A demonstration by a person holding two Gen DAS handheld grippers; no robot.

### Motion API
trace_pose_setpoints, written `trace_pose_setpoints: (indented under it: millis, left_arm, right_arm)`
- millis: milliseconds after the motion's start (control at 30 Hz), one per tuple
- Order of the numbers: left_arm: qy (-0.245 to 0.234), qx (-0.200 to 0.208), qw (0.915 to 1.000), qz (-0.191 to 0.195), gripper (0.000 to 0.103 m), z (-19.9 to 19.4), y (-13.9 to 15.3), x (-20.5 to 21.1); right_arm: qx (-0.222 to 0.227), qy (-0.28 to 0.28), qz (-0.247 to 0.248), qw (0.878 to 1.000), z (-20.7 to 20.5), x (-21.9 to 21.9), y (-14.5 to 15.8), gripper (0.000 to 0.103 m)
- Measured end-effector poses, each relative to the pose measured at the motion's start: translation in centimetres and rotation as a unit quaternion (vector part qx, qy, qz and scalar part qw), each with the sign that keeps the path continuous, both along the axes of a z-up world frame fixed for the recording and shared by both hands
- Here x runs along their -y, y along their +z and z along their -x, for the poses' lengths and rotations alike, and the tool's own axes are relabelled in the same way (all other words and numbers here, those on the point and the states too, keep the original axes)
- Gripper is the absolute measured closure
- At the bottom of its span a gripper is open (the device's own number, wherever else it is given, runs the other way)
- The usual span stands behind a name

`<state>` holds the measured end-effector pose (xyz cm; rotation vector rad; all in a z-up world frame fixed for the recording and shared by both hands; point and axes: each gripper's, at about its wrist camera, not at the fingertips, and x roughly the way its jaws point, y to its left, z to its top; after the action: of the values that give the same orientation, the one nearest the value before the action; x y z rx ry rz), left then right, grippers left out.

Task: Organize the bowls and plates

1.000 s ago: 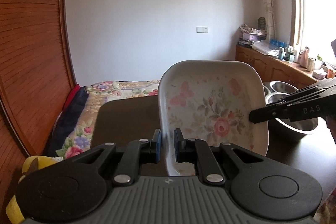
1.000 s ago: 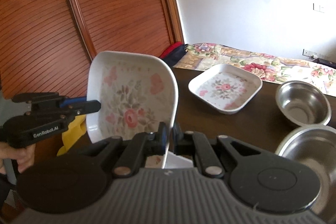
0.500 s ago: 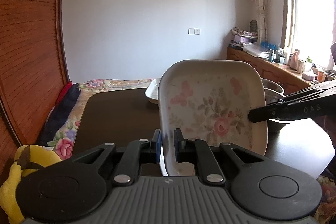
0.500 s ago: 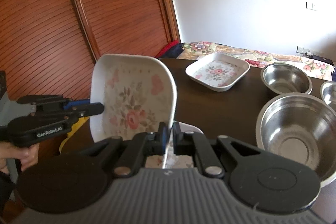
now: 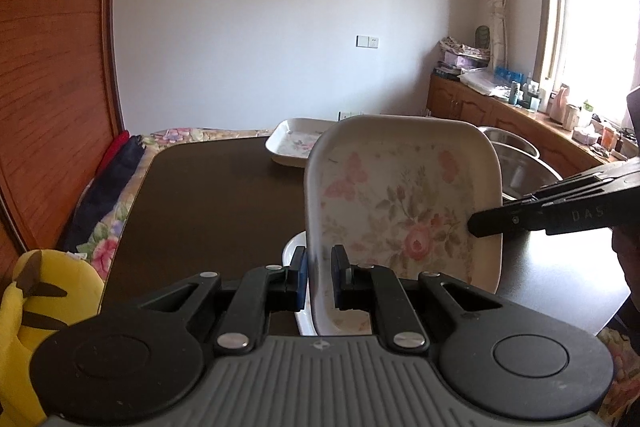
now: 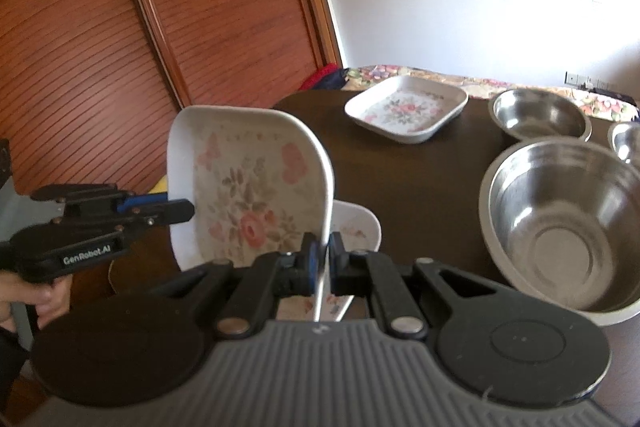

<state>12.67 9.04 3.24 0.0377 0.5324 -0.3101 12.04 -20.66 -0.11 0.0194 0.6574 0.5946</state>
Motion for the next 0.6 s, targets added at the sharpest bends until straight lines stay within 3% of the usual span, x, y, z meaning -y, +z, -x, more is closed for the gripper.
trace_pose_setpoints:
  millis: [600]
  left_arm:
    - [0.015,-0.025,0.9996,0.003,0.061,-1.1,-1.0,0.5]
  right_arm:
    - [-0.014,-0.004,0.005,1.0,-0.5,-0.6,-1.3,0.095]
